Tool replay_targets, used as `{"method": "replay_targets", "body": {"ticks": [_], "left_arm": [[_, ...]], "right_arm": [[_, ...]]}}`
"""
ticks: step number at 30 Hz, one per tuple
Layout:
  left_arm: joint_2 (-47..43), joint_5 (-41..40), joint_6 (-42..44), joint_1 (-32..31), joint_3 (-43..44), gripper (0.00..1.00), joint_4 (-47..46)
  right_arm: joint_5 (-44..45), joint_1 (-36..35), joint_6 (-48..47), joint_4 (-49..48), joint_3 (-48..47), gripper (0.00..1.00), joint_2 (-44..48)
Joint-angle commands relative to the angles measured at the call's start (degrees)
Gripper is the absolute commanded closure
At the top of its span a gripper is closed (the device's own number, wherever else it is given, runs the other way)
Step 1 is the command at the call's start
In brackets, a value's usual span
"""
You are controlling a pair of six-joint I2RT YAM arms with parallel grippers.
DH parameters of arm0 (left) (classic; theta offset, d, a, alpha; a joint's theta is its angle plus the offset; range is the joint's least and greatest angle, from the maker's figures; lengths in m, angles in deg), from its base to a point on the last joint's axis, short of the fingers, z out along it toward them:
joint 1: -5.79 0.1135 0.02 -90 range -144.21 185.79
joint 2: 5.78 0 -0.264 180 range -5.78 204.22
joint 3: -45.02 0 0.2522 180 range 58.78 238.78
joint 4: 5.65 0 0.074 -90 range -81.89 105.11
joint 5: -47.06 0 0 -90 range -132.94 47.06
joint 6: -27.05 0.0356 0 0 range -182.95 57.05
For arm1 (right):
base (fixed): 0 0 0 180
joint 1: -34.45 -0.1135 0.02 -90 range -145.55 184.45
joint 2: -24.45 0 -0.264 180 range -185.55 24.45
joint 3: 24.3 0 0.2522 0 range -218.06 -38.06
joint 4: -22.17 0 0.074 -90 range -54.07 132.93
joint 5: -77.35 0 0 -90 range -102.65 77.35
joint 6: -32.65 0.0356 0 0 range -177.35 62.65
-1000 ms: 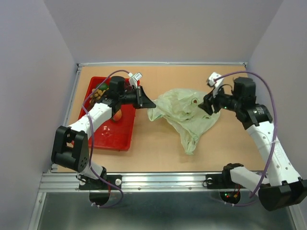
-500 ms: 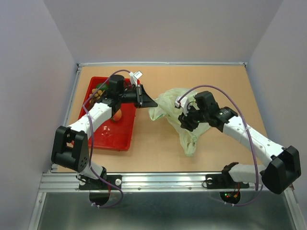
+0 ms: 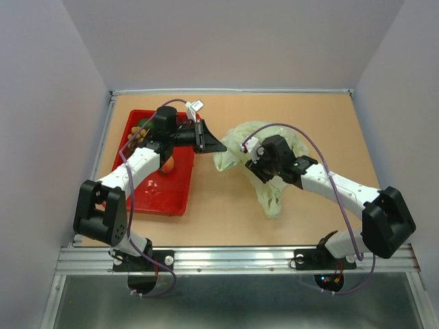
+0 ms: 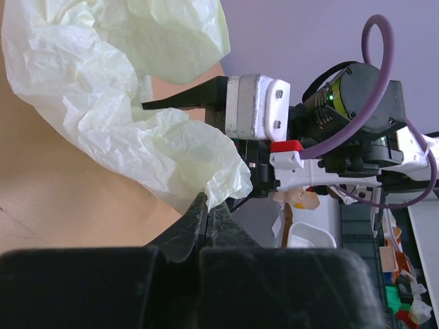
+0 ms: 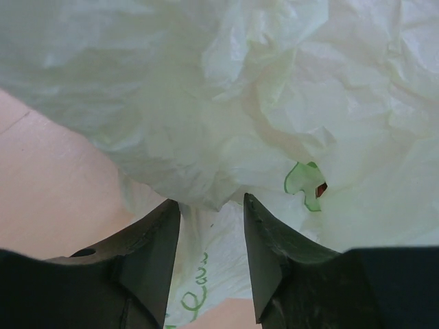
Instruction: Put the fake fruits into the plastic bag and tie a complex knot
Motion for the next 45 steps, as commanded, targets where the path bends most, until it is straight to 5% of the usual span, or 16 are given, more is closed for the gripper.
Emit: {"method": "replay_targets", "body": {"ticks": [1,6,9,12,15,19,22,30,35,36,45], "left_arm": [[-1.21,2.48,-2.43,0.08,-0.95,0.96,-4.67],[-0.86,2.92,-3.93,0.52,-1.13,0.85,-6.96],[-0.94,3.01,-4.46,1.05,-1.39,0.8,-8.1],[-1.56,0.65,-1.4,2.89,-0.96,0.62,-7.05],[-2.08,-2.95,5.01,6.66,0.54,0.53,-2.49],[-5.94,-8.58,10.3,10.53,-1.64,0.45,2.0],[-11.81,-12.09,12.23,11.07,-8.13,0.27,2.18],[-17.73,-18.61,8.91,3.78,-14.67,0.23,-2.47],[-13.96,-22.56,8.64,-2.63,-9.14,0.19,-4.41],[-12.82,-23.7,7.94,-3.08,-8.43,0.01,-5.11],[-6.49,-30.56,6.0,-5.45,-1.75,0.01,-7.66]], "right_arm": [[3.16,-0.23,2.01,-5.69,1.29,0.52,-0.65],[-1.76,-0.23,4.03,-5.69,1.64,0.51,-2.93],[1.03,-0.23,4.29,-5.6,1.12,1.0,-3.55],[2.54,-0.23,6.82,-5.6,0.24,0.99,-0.22],[3.25,0.3,13.05,-5.08,-1.43,1.0,4.69],[-6.05,6.78,24.75,-1.66,-7.83,1.0,6.29],[-13.68,14.41,32.99,-1.74,-10.13,1.0,5.77],[-23.29,19.63,48.31,-1.91,-16.9,0.99,3.75],[-26.8,20.51,54.3,-1.91,-21.29,1.0,2.08],[-28.55,20.69,55.26,-2.0,-21.73,1.0,1.9],[-39.9,20.87,56.59,-5.78,-21.65,1.0,1.55]]}}
